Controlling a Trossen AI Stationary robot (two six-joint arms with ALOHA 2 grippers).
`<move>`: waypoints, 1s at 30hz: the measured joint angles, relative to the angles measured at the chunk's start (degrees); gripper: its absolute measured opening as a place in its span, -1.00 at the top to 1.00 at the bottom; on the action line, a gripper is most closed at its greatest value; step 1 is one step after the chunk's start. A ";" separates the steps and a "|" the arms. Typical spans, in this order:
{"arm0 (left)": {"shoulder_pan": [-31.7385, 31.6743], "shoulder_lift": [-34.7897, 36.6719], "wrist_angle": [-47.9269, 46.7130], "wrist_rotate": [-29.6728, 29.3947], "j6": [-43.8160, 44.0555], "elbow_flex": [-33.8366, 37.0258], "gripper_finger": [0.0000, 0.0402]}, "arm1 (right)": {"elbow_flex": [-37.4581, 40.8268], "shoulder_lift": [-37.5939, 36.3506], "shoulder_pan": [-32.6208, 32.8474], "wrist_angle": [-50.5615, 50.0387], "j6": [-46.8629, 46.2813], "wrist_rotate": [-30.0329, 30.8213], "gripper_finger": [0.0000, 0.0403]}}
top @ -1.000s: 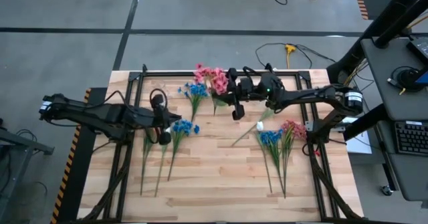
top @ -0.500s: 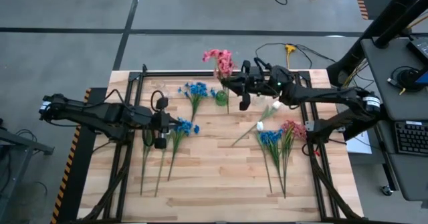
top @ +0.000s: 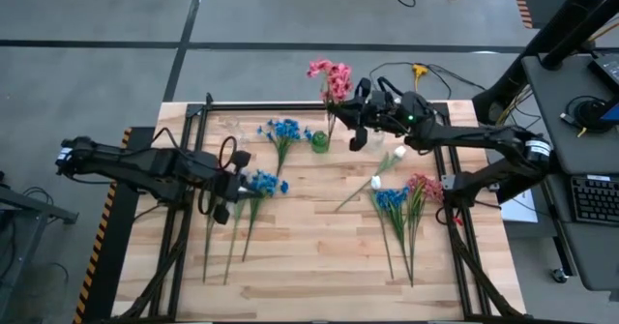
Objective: Sort flowers into vase by color
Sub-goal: Put the middle pink flowers into the green vase
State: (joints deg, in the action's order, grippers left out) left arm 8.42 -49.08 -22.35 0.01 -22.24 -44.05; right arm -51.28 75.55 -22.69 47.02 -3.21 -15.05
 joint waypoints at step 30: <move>-10.27 11.37 3.93 -10.97 4.69 5.64 1.00 | 0.93 9.93 -3.87 12.84 3.24 9.31 0.86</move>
State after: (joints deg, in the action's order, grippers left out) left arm -1.85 -37.71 -18.41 -10.96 -17.54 -38.41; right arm -50.35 85.47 -26.57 59.86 0.03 -5.74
